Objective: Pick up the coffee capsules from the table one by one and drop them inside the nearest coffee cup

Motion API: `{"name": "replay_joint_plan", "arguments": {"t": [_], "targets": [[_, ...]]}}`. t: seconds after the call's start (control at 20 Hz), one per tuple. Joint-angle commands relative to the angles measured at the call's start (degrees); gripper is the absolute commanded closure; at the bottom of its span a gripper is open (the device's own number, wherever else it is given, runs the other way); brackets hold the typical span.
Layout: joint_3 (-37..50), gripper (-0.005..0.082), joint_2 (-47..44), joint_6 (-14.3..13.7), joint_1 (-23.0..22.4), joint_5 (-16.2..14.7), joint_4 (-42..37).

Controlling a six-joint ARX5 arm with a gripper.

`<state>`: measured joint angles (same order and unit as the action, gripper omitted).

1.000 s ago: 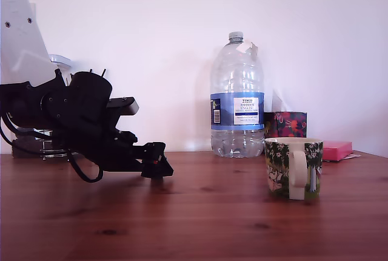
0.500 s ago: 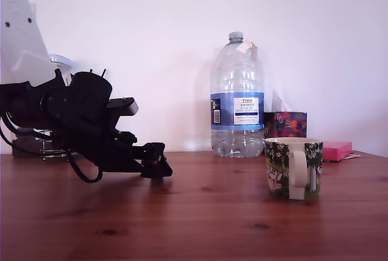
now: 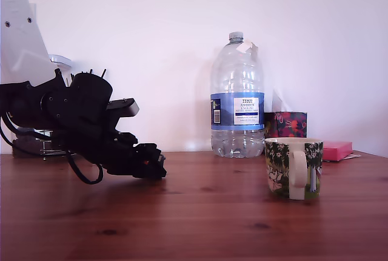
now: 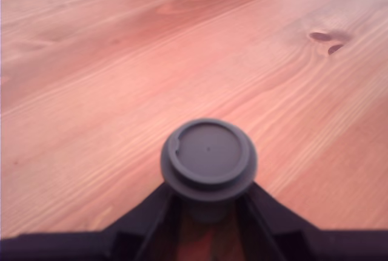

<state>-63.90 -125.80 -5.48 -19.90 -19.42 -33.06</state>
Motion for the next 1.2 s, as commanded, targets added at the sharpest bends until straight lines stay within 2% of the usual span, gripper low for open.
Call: {"name": "replay_joint_plan", "arguments": {"t": [0.0, 0.25, 0.6, 0.75, 1.15], "targets": [[0.6, 0.0734, -1.1, 0.0, -0.4, -0.1, 0.1], [0.6, 0.0733, 1.6, 0.0, -1.0, -0.2, 0.7], [0.6, 0.0733, 10.8, -1.0, -4.6, -1.4, 9.1], [0.6, 0.0733, 15.0, -1.0, -7.8, -2.9, 12.6], [0.6, 0.0732, 20.7, -1.0, -18.3, -3.1, 16.7]]}}
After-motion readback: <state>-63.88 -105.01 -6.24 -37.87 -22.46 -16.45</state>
